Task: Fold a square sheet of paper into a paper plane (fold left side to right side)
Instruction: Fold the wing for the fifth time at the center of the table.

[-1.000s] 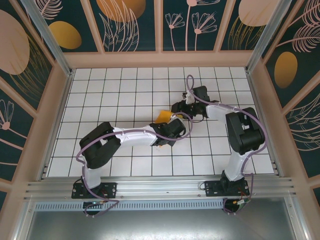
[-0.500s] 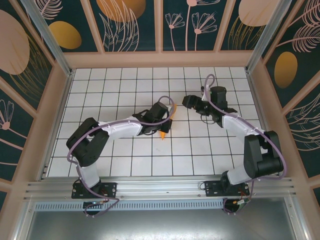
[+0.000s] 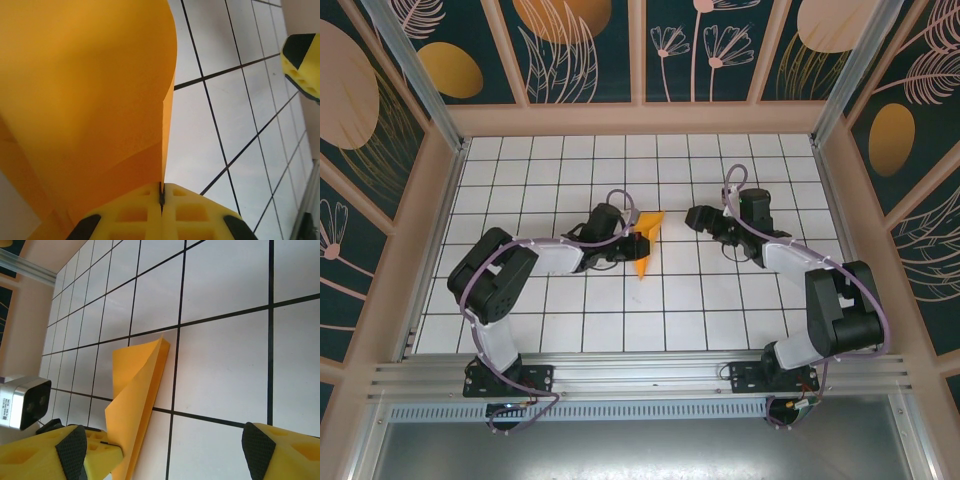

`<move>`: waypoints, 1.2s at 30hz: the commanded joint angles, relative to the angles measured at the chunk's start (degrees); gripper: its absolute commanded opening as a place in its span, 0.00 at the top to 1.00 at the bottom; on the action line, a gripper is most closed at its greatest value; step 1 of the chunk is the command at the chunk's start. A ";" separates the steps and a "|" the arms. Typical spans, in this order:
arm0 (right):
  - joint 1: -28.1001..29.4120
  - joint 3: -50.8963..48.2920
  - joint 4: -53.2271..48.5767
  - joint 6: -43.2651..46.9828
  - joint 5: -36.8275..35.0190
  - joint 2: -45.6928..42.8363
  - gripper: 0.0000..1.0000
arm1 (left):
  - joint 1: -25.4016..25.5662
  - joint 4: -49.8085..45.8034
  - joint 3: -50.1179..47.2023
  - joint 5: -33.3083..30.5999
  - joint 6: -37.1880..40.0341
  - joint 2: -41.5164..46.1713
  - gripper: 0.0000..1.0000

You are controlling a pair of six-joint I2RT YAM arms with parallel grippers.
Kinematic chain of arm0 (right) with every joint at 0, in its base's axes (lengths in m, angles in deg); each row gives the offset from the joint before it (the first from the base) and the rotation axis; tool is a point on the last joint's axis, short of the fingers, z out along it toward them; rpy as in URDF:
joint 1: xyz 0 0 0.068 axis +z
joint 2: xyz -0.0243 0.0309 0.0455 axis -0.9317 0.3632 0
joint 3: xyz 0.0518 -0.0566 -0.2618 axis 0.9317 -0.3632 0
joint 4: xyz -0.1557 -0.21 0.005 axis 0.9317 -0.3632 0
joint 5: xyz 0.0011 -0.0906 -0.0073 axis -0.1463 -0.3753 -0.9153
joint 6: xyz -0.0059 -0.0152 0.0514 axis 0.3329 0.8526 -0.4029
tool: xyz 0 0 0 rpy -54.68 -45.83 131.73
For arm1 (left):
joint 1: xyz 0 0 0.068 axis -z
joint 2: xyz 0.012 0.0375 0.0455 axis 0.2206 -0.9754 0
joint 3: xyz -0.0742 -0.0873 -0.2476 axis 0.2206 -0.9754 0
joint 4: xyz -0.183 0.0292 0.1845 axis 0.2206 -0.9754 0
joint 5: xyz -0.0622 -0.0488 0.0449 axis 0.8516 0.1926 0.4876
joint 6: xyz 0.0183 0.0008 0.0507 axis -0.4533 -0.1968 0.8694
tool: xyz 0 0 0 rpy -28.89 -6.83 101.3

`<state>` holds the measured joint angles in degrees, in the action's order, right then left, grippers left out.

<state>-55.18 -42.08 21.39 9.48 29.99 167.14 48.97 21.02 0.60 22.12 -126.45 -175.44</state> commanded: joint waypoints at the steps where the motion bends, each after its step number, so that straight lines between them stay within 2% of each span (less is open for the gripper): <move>1: 0.89 -0.59 5.34 -0.65 1.24 1.63 0.17 | -1.47 12.52 -3.44 6.48 -6.74 -0.84 0.95; 6: 3.75 1.47 5.72 -1.64 1.28 5.76 0.24 | -3.70 24.23 -8.95 9.63 -12.79 -1.34 0.95; 9: 5.52 2.37 6.26 -2.62 0.20 7.37 0.24 | -4.75 30.17 -11.82 10.51 -15.42 -0.72 0.95; 21: 13.29 8.18 6.61 -7.57 -4.03 14.78 0.37 | -7.67 44.43 -17.22 12.39 -24.53 -4.48 0.97; 32: 16.87 12.63 3.83 -9.66 -7.23 19.12 0.40 | -8.11 49.55 -19.55 11.80 -27.87 -6.86 0.98; 36: 17.48 14.55 1.38 -9.90 -8.15 20.54 0.44 | -8.14 50.15 -19.65 11.80 -28.58 -7.71 0.98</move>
<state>-38.29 -30.06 24.71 0.39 23.55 186.44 41.24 67.78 -18.39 33.29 -153.73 -181.87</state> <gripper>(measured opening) 0.562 0.070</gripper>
